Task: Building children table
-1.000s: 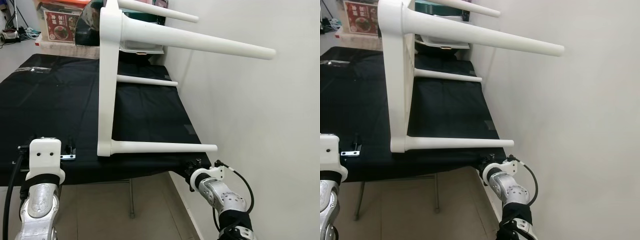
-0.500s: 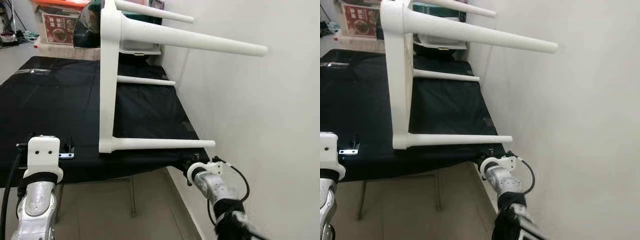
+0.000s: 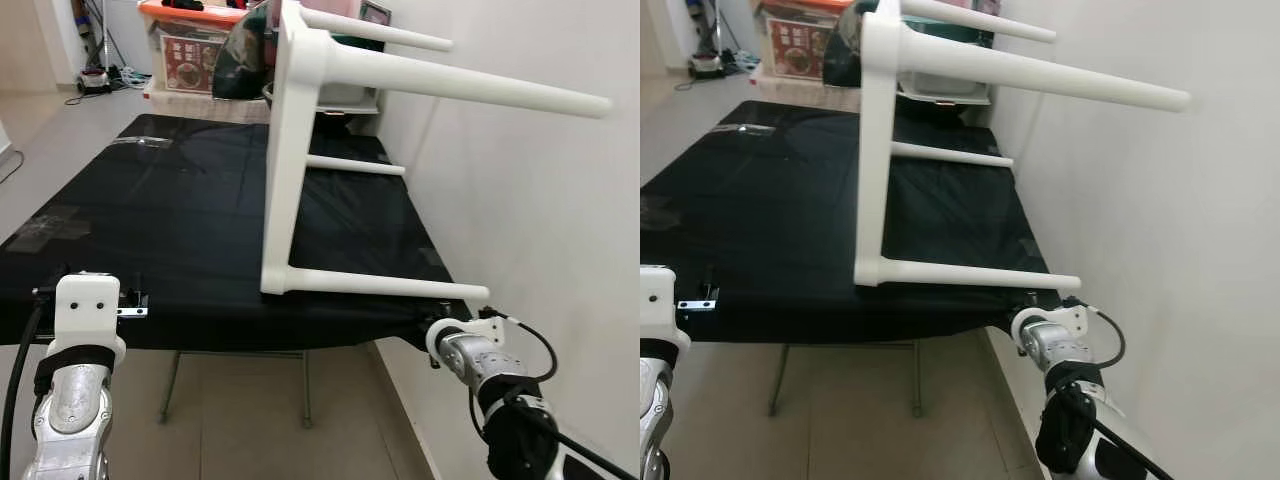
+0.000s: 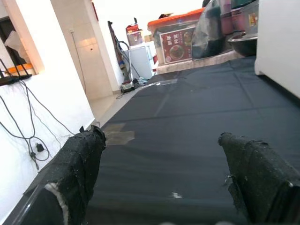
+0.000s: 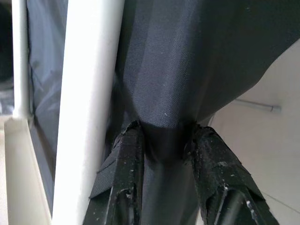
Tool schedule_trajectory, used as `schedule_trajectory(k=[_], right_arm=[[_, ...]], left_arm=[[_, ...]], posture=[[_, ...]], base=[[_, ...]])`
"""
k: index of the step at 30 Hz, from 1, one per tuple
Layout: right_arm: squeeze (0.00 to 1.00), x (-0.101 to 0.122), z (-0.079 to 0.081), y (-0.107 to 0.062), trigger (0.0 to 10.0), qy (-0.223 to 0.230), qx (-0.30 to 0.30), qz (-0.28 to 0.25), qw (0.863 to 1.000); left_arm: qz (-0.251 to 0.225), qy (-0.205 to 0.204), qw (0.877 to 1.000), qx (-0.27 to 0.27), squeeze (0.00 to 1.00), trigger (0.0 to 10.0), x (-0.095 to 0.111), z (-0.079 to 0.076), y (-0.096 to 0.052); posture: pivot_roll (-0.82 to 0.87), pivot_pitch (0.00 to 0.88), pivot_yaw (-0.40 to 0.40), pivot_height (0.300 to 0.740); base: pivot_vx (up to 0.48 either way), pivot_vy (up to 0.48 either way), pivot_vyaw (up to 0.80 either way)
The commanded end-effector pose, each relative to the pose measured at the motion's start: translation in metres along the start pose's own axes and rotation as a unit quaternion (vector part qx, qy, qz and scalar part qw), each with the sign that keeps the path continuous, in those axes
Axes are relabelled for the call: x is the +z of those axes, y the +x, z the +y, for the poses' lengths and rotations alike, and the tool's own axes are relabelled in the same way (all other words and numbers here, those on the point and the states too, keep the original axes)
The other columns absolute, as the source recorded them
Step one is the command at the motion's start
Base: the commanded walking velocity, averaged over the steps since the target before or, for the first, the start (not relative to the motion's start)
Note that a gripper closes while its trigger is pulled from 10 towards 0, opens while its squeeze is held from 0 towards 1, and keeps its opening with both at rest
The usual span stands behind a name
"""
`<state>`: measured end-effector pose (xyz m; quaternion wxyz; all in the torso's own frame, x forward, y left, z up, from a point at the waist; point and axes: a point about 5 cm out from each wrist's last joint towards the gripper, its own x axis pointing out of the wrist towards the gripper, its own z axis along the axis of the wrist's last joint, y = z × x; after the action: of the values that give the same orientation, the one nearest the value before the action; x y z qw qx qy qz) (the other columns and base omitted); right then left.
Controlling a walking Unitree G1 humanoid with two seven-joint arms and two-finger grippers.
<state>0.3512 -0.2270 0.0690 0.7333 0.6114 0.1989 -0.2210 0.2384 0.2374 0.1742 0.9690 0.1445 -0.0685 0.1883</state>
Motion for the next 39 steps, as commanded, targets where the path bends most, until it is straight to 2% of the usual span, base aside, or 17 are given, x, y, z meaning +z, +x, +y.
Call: schedule_trajectory(k=[1,4,9,13,15,17,22,25,27,32,33,34,35,36,37,39], right_arm=[[0.00,0.066,0.056,-0.017,0.0,0.000,0.078,-0.148,0.986],[0.00,0.080,0.067,-0.023,0.0,0.003,0.083,-0.176,0.981],[0.00,0.093,0.073,-0.028,0.0,-0.005,0.083,-0.198,0.977],[0.00,0.106,0.084,-0.035,0.0,-0.031,0.092,-0.218,0.971],[0.00,0.112,0.094,-0.040,0.0,-0.059,0.098,-0.229,0.967],[0.00,0.112,0.094,-0.040,0.0,-0.059,0.098,-0.229,0.967],[0.00,0.123,0.114,-0.051,0.0,-0.110,0.113,-0.257,0.954],[0.00,0.123,0.117,-0.052,0.0,-0.122,0.115,-0.258,0.951],[0.00,0.126,0.121,-0.054,0.3,-0.152,0.110,-0.269,0.945],[0.00,0.128,0.122,-0.055,0.6,-0.156,0.106,-0.274,0.943],[0.00,0.126,0.124,-0.055,2.8,-0.162,0.110,-0.271,0.942],[0.00,0.122,0.125,-0.053,8.5,-0.177,0.110,-0.264,0.942],[0.00,0.122,0.125,-0.053,8.5,-0.177,0.110,-0.264,0.942],[0.00,0.115,0.126,-0.051,10.0,-0.204,0.108,-0.255,0.939],[0.00,0.115,0.126,-0.051,10.0,-0.204,0.108,-0.255,0.939],[0.02,0.094,0.129,-0.043,10.0,-0.253,0.129,-0.232,0.930]], left_arm=[[0.002,0.007,1.000,-0.007,0.00,10.0,0.001,-0.002,0.000],[0.001,0.007,1.000,-0.010,0.00,10.0,0.002,-0.003,0.001],[0.001,0.008,1.000,-0.010,0.00,10.0,0.002,-0.003,0.000],[0.002,0.008,1.000,-0.008,0.00,10.0,0.002,-0.002,-0.001],[0.003,0.008,1.000,-0.008,0.00,10.0,0.002,-0.002,-0.002],[0.003,0.008,1.000,-0.008,0.00,10.0,0.002,-0.002,-0.002],[0.005,0.009,1.000,-0.010,0.00,10.0,0.001,-0.004,-0.004],[0.005,0.008,1.000,-0.011,0.00,10.0,0.001,-0.005,-0.004],[0.006,0.008,1.000,-0.011,0.00,10.0,0.001,-0.007,-0.004],[0.006,0.008,1.000,-0.011,0.00,10.0,0.001,-0.007,-0.005],[0.007,0.008,1.000,-0.011,0.00,10.0,0.001,-0.008,-0.005],[0.008,0.007,1.000,-0.011,0.00,10.0,0.000,-0.009,-0.006],[0.008,0.007,1.000,-0.011,0.00,10.0,0.000,-0.009,-0.006],[0.008,0.007,1.000,-0.012,0.00,10.0,0.000,-0.010,-0.007],[0.008,0.007,1.000,-0.012,0.00,10.0,0.000,-0.010,-0.007],[0.010,0.004,1.000,-0.014,0.00,10.0,0.000,-0.012,-0.008]], posture=[[0.18,0.000,-0.146,0.740],[0.18,0.000,-0.147,0.740],[0.19,0.000,-0.150,0.740],[0.19,0.000,-0.153,0.740],[0.19,0.000,-0.154,0.740],[0.19,0.000,-0.154,0.740],[0.20,0.000,-0.155,0.740],[0.20,0.000,-0.153,0.740],[0.21,0.000,-0.153,0.740],[0.20,0.000,-0.153,0.740],[0.19,0.000,-0.155,0.740],[0.19,0.000,-0.157,0.740],[0.19,0.000,-0.157,0.740],[0.18,0.000,-0.155,0.740],[0.18,0.000,-0.155,0.740],[0.18,0.000,-0.150,0.740]], base=[[0.000,0.000,0.00],[0.000,0.000,0.00],[0.000,0.000,0.00],[0.000,0.000,0.00],[0.000,0.000,0.00],[0.000,0.000,0.00],[0.000,0.000,0.00],[0.000,0.000,0.00],[0.000,0.000,0.00],[0.000,0.000,0.00],[0.000,0.000,0.00],[0.000,0.000,0.00],[0.000,0.000,0.00],[0.000,0.000,0.00],[0.000,0.000,0.00],[0.000,0.000,0.00]])
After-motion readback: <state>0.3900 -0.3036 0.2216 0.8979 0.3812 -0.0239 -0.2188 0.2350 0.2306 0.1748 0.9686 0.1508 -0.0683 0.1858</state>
